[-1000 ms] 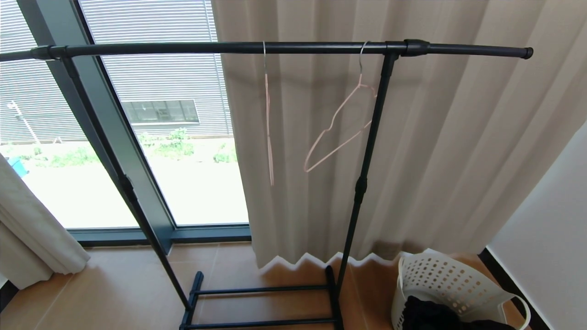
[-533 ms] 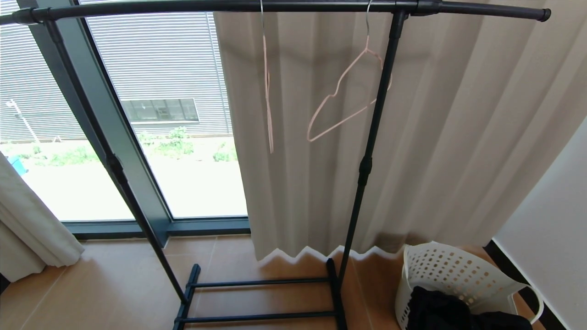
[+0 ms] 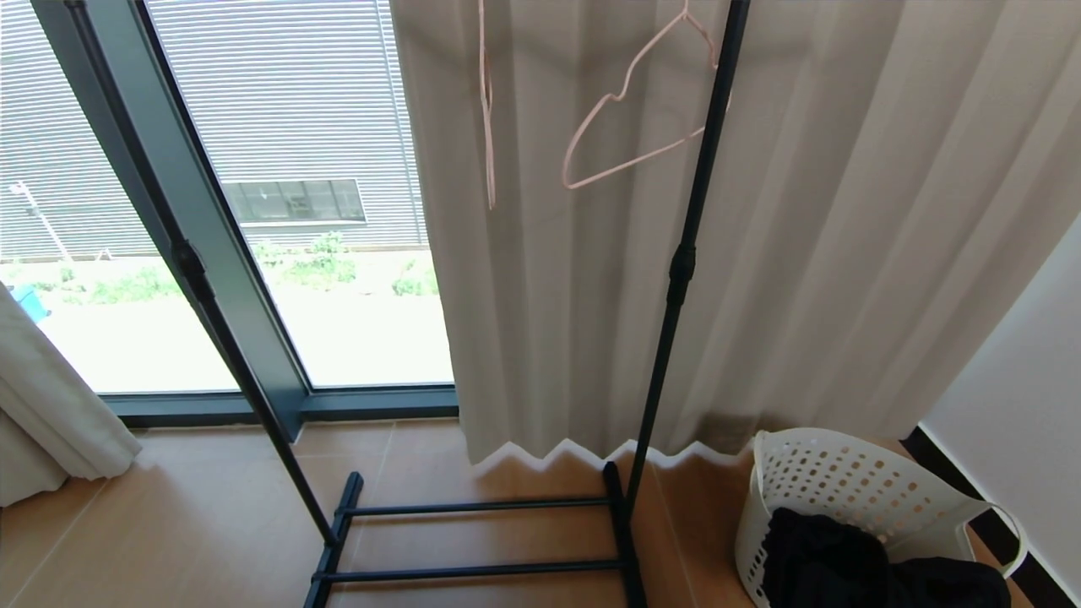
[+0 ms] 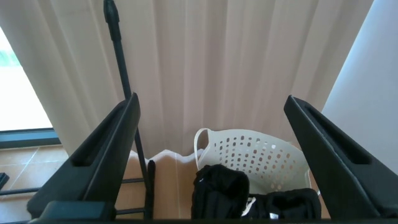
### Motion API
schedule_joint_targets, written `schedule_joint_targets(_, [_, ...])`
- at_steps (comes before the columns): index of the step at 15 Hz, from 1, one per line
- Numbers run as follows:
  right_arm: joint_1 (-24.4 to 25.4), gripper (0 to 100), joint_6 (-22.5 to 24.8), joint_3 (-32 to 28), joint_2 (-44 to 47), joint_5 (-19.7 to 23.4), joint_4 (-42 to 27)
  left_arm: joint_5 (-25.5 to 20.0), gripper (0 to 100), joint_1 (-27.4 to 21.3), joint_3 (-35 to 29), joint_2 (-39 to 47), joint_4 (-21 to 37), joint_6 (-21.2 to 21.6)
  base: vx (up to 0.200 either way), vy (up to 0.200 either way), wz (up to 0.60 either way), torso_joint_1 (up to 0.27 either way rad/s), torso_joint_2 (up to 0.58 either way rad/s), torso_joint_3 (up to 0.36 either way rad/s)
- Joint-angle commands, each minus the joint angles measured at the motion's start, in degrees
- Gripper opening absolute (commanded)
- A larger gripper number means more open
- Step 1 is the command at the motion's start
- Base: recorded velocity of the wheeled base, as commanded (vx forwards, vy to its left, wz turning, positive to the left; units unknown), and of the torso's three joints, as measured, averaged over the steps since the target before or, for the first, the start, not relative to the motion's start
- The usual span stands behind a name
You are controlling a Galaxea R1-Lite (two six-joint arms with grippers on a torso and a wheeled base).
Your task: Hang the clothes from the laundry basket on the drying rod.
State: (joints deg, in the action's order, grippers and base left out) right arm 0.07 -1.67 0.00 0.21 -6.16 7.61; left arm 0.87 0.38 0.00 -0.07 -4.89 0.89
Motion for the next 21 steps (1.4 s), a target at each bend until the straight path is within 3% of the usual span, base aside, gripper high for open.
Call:
schedule_joint_targets(1, [0.01,100,0.0,0.0,-0.03,0.0,0.04,0.01,100,-0.03,0.0,0.07,-0.03,-0.01,0.0,0.0,0.0,-0.017,0.11,0.076])
schedule_joint_targets(6, [0.01,100,0.0,0.0,-0.03,0.0,0.04,0.01,100,0.06,0.0,0.07,-0.03,-0.01,0.0,0.0,0.0,-0.001,0.01,0.009])
schedule_joint_targets(16, [0.01,100,0.0,0.0,-0.03,0.0,0.04,0.01,100,-0.03,0.0,0.07,-0.03,-0.01,0.0,0.0,-0.6,0.004,0.0,0.003])
schedule_joint_targets(21, [0.01,100,0.0,0.0,-0.03,0.0,0.04,0.01,100,-0.03,0.0,0.07,-0.03,0.08,0.0,0.0,0.0,0.0,0.0,0.0])
